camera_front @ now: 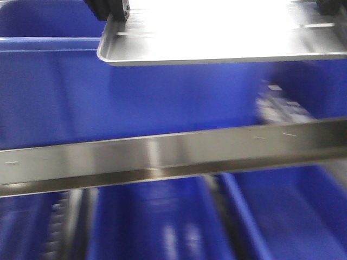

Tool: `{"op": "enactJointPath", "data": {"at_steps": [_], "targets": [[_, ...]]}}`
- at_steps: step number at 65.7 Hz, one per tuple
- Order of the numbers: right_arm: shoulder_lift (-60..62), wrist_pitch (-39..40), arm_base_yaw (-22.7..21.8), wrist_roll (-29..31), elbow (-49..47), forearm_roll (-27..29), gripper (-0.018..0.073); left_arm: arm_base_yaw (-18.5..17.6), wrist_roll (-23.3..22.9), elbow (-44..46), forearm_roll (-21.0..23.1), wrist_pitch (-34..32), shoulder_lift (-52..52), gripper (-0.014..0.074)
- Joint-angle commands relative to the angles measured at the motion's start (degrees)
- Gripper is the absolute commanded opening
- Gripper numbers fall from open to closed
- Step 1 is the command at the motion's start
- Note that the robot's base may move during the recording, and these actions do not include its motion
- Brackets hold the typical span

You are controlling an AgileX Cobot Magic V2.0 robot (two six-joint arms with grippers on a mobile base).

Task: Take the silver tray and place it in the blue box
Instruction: 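Carry the held silver tray over the open blue bin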

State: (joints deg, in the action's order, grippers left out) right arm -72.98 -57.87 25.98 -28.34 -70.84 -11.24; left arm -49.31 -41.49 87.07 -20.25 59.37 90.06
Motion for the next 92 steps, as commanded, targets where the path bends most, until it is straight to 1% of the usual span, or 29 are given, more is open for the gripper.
{"op": "enactJointPath", "data": {"at_steps": [1,92], "targets": [[1.55,4.36,-0.12,0.9,-1.72,-1.42,0.006,-0.45,1.61,1.8,-1.49,-1.45,-2.2,-0.0105],[1.55,4.36,-0.12,0.9,-1.72,-1.42,0.006,-0.45,1.61,1.8,-1.49,-1.45,-2.2,-0.0105]]}}
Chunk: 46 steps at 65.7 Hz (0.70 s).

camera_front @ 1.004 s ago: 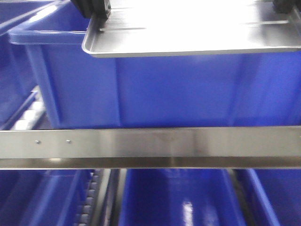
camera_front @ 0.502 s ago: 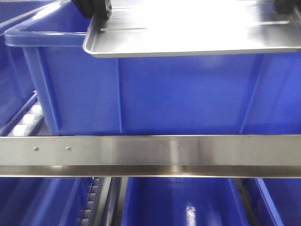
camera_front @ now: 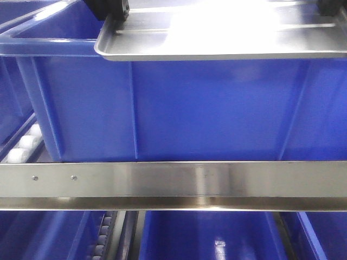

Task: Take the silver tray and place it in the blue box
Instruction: 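Carry the held silver tray over the open blue bin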

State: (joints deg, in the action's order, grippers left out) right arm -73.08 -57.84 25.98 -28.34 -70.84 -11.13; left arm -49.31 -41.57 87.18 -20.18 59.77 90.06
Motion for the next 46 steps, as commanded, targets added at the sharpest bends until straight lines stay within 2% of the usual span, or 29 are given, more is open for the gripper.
{"op": "enactJointPath", "data": {"at_steps": [1,46], "targets": [[1.66,4.34,-0.12,0.9,-1.72,-1.52,0.006,-0.45,1.69,1.69,-1.56,-1.85,-2.2,-0.0105],[1.66,4.34,-0.12,0.9,-1.72,-1.52,0.006,-0.45,1.69,1.69,-1.56,-1.98,-2.2,-0.0105]]}}
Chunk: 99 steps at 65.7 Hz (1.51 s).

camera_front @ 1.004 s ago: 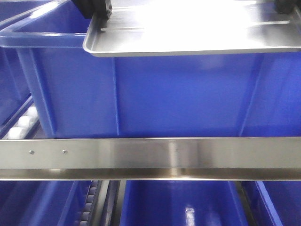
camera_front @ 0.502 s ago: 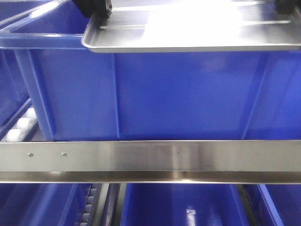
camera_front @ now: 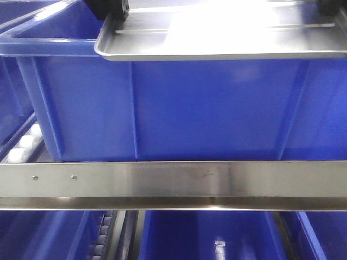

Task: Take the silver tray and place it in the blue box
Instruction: 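Carry the held silver tray over the open blue bin, then lower the silver tray into the blue bin with both grippers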

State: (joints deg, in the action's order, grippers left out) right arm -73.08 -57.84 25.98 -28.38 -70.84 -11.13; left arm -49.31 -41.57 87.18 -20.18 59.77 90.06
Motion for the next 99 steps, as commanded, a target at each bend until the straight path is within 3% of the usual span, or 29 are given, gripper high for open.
{"op": "enactJointPath", "data": {"at_steps": [1,41,57,69,90,99], "targets": [[1.66,4.34,-0.12,0.94,-1.72,-1.52,0.006,-0.45,1.69,1.69,-1.56,-1.98,-2.2,-0.0105],[2.35,5.34,-0.12,1.1,-1.95,-3.36,0.006,-0.45,2.28,1.97,-1.68,-3.36,-2.45,-0.0105],[2.38,4.1,-0.12,3.1,-9.73,-4.07,0.006,-0.45,5.34,10.77,-1.68,-3.59,-2.3,-0.0105],[0.09,4.65,-0.63,3.94,-17.25,-5.24,0.006,-0.2,5.56,19.05,-8.08,-3.84,1.09,-0.0105],[-11.56,5.04,-4.88,4.94,-24.65,-5.42,0.006,5.28,5.43,24.09,-7.75,-6.74,12.35,-0.0105],[-17.05,5.64,-6.53,4.94,-24.72,-5.31,0.006,8.28,5.32,24.09,-5.14,-7.28,16.69,-0.0104]]}}
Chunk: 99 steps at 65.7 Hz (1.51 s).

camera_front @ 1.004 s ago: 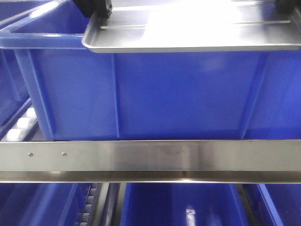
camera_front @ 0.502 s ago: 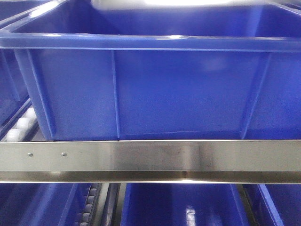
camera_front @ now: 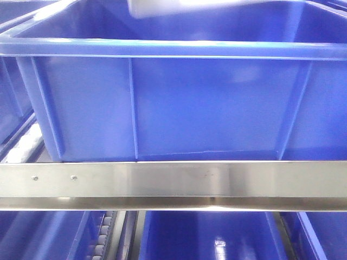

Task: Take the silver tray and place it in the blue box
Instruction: 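Lower the silver tray into the blue bin with both grippers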

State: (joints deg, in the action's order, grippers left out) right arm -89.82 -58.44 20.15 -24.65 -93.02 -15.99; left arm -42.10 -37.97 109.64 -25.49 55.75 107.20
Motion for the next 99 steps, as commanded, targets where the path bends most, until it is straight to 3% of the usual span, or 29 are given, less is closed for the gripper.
{"op": "enactJointPath", "data": {"at_steps": [1,15,52,62,78,86,99], "targets": [[-0.9,6.24,-0.72,1.21,-2.54,-0.46,0.006,1.33,1.71,1.63,0.57,-3.48,0.06,-0.0104],[-8.65,8.45,-0.79,1.21,-2.54,-0.52,0.006,4.49,1.71,1.63,7.94,-5.53,4.03,-0.0104],[-16.47,9.3,-0.79,1.21,-2.65,-0.52,0.006,5.11,5.85,1.63,8.47,-3.63,11.1,-0.009],[-16.42,9.28,-0.79,1.21,-2.75,-0.52,0.0143,5.11,6.23,1.63,8.47,-3.73,11.1,0.0071],[-16.31,8.04,-0.79,1.21,-2.75,-0.52,0.0537,5.11,6.23,1.75,8.47,-3.77,11.1,0.042],[-15.78,6.84,-0.79,1.21,-3.09,-0.56,0.0572,5.11,6.55,3.92,8.47,-0.85,11.0,0.0461],[-11.16,5.29,-0.6,2.07,-3.12,-0.56,0.0564,3.88,12.36,9.56,8.72,4.47,7.91,0.0459]]}}
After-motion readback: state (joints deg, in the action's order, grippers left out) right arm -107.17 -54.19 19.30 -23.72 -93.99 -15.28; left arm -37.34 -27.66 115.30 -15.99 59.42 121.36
